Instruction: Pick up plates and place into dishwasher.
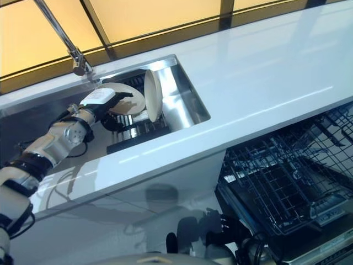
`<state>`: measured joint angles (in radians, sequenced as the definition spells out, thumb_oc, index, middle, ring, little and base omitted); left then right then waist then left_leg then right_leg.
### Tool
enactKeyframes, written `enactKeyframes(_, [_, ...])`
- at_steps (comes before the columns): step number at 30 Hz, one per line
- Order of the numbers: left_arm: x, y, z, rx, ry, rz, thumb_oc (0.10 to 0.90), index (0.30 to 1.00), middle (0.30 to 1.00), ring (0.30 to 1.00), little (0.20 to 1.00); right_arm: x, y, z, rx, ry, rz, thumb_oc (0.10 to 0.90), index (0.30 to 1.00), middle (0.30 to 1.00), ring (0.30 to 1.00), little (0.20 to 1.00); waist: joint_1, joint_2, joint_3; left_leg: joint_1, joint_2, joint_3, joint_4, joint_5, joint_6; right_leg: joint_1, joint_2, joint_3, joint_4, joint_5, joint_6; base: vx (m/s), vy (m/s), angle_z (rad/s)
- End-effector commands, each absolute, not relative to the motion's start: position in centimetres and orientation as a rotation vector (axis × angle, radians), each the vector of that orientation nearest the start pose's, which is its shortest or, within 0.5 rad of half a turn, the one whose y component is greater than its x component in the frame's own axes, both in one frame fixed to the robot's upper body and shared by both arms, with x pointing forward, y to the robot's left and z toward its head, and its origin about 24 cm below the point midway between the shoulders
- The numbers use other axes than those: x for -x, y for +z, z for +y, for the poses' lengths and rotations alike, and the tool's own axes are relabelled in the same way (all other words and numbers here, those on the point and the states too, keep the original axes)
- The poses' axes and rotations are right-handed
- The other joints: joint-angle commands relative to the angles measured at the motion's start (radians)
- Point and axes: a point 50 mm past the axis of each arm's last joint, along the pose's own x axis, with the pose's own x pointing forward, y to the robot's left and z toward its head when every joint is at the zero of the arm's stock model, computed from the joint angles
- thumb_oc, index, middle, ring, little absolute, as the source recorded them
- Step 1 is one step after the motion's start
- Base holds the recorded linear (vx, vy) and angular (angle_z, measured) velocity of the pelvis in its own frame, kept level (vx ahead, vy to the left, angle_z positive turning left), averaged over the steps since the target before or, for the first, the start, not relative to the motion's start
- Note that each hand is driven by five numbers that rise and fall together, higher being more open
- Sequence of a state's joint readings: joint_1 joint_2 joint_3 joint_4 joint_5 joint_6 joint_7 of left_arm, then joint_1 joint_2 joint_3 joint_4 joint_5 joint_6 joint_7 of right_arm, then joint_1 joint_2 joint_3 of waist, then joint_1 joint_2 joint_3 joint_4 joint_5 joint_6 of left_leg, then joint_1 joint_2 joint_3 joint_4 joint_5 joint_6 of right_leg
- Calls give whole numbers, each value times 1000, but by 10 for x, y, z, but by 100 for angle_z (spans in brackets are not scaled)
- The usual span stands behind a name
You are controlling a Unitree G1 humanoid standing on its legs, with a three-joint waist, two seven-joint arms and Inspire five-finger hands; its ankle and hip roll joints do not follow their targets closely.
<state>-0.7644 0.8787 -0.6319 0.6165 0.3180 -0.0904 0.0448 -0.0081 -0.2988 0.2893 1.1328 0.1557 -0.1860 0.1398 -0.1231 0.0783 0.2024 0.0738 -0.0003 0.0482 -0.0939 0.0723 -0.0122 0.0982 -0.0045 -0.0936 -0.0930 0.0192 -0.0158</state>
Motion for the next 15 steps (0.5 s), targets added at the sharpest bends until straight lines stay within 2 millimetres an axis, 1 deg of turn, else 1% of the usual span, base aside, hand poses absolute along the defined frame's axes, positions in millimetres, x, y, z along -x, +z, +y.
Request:
enactKeyframes(1, [-372, 224, 280, -1412, 186, -234, 800, 900, 900, 900, 900, -111, -148, -231, 254, 173, 1014, 800, 900, 900, 900, 900, -21, 13, 29, 10, -88, 54, 7, -158, 79, -29, 45, 85, 6, -46, 55, 0, 0, 0])
enactKeyframes(6, [-372, 227, 280, -1445, 223, -269, 800, 900, 900, 900, 900, -113, -147, -231, 256, 176, 1004, 800, 900, 900, 900, 900, -24, 10, 39, 1, -87, 58, 7, -156, 79, -40, 44, 90, 6, -43, 55, 0, 0, 0])
enactKeyframes(11, [-375, 236, 283, -1487, 294, -287, 800, 900, 900, 900, 900, -118, -145, -233, 258, 178, 990, 800, 900, 900, 900, 900, -32, 6, 56, -11, -87, 62, 7, -155, 80, -52, 44, 99, 6, -41, 54, 12, 16, -4])
enactKeyframes(15, [-377, 241, 282, -1552, 334, -308, 800, 900, 900, 900, 900, -122, -144, -235, 250, 177, 990, 800, 900, 900, 900, 900, -34, 7, 70, -28, -85, 66, 7, -150, 78, -70, 43, 105, 6, -33, 53, 0, 0, 0])
